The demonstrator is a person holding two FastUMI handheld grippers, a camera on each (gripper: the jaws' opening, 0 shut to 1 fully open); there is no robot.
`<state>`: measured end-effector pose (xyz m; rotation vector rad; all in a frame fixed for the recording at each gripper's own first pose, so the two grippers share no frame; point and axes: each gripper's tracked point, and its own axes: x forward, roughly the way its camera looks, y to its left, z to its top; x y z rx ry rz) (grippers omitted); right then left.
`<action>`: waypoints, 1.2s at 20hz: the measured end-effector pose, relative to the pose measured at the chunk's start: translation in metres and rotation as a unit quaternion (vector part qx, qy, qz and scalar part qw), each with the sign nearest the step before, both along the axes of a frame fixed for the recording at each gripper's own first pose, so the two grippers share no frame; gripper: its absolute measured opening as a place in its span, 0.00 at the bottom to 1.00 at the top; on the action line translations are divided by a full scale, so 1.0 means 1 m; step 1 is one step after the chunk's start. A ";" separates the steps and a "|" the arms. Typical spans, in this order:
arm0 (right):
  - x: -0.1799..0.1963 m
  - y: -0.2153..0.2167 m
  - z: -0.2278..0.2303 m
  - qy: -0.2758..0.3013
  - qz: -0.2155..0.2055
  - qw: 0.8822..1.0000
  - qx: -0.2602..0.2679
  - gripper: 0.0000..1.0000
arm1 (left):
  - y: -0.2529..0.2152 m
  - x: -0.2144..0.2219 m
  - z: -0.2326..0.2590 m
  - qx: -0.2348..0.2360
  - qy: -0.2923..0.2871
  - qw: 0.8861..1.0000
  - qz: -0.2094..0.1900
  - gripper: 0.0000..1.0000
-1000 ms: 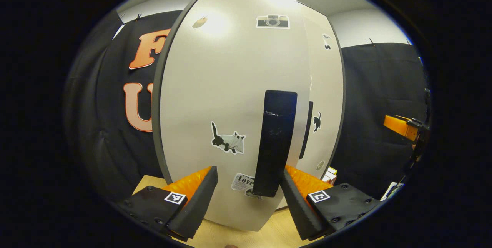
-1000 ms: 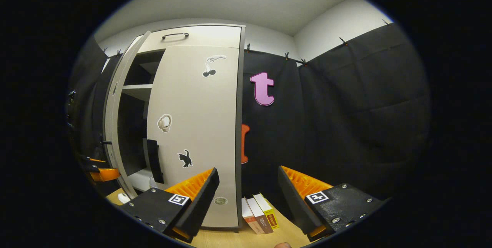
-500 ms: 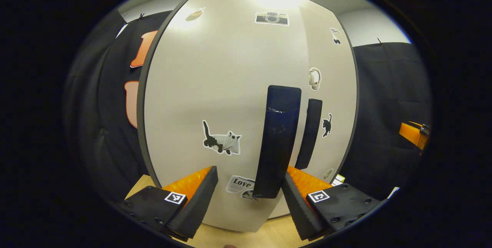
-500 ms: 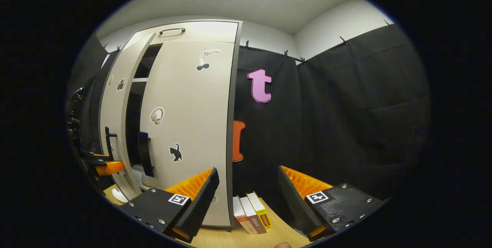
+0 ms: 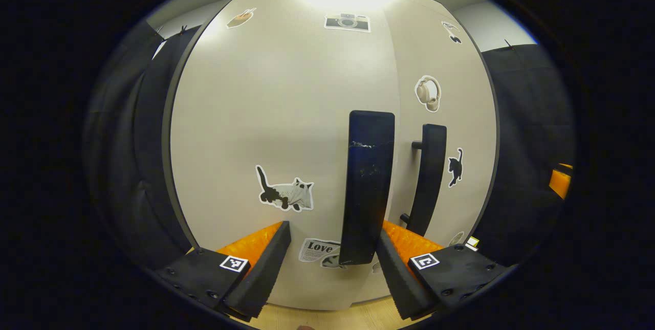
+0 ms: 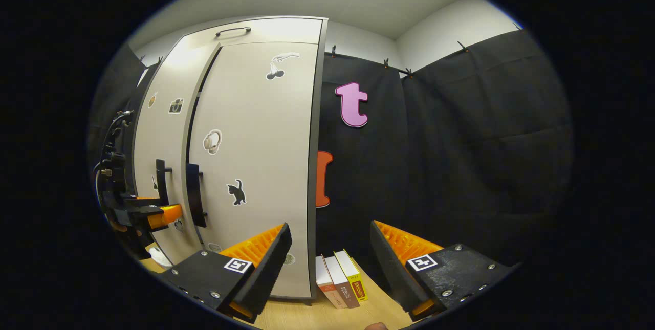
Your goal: Grab one shoe with the right hand and put it into the shoe cabinet, grab the other shoe with the left hand and put it into the shoe cabinet; then close the right door with the right hand and the left door with the left hand.
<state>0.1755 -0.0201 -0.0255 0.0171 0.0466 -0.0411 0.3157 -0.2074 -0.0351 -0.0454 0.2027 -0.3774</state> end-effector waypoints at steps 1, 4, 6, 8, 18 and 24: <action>0.000 0.002 -0.002 0.002 0.003 1.000 -0.001 0.95 | 0.000 0.001 0.000 0.007 -0.001 1.000 0.006 0.99; 0.000 0.007 -0.004 0.006 0.008 1.000 0.001 0.95 | 0.000 0.005 0.000 0.021 -0.008 0.999 0.023 0.98; -0.001 0.009 -0.004 0.007 0.010 1.000 0.002 0.95 | 0.000 0.007 0.001 0.023 -0.010 0.999 0.034 0.99; -0.001 0.009 -0.005 0.009 0.011 1.000 0.001 0.95 | -0.001 0.005 0.001 0.023 -0.014 0.999 0.040 0.99; -0.008 0.028 0.031 -0.007 0.044 0.999 -0.003 0.95 | 0.035 -0.038 0.047 0.033 -0.014 0.999 0.039 0.99; -0.018 0.045 0.074 -0.024 0.081 0.996 -0.005 0.95 | 0.116 -0.078 0.138 0.022 -0.069 0.995 0.071 0.99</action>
